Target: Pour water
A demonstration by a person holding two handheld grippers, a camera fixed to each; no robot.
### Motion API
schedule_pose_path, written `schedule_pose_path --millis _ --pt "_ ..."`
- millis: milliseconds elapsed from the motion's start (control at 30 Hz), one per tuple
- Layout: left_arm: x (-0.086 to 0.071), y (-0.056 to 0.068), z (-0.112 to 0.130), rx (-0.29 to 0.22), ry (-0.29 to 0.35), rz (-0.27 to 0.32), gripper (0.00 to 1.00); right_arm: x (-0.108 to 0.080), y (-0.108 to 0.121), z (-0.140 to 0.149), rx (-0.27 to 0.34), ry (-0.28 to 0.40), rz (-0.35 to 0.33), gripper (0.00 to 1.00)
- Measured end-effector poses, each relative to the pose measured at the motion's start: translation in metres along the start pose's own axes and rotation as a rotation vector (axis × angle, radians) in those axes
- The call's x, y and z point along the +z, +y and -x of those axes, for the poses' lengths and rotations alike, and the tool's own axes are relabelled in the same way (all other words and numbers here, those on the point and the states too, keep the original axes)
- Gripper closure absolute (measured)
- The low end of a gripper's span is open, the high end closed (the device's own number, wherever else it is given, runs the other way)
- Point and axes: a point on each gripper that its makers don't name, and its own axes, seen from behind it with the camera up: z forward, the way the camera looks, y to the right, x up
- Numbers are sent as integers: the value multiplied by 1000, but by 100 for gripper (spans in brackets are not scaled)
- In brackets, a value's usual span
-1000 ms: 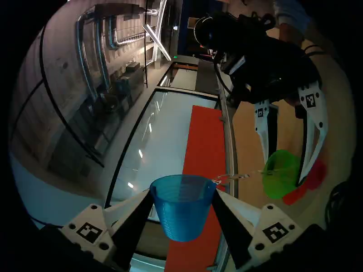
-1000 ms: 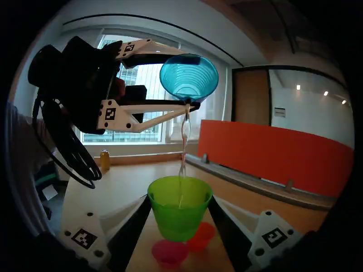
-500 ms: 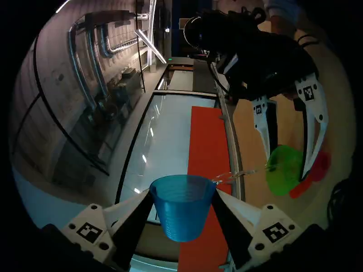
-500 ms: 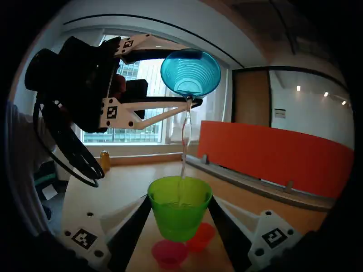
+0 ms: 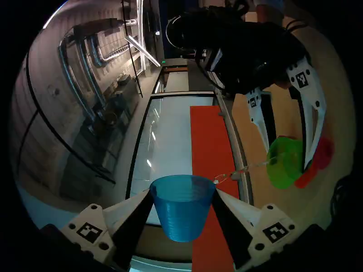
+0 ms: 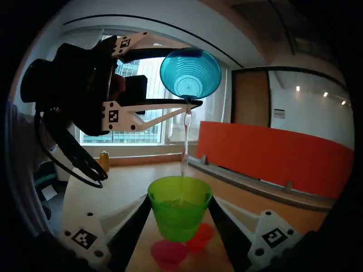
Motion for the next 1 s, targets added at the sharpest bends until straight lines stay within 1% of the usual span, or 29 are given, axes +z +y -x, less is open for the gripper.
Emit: schedule_pose_path --millis 200,367,467,800,900,1000 --pt "1 -5 -4 62 5 -19 13 0 0 -1 2 3 2 10" --pt "1 1 -7 100 10 -21 13 -1 0 -2 3 5 5 10" --pt "2 3 -9 108 13 -20 13 -2 1 -1 4 7 6 10" --pt "4 3 -13 97 19 -22 13 -4 3 -3 5 12 10 10" --pt "4 4 -12 82 17 -21 13 -4 4 -4 5 14 12 10" --pt "4 3 -9 40 13 -18 13 -4 4 -4 7 16 14 10"
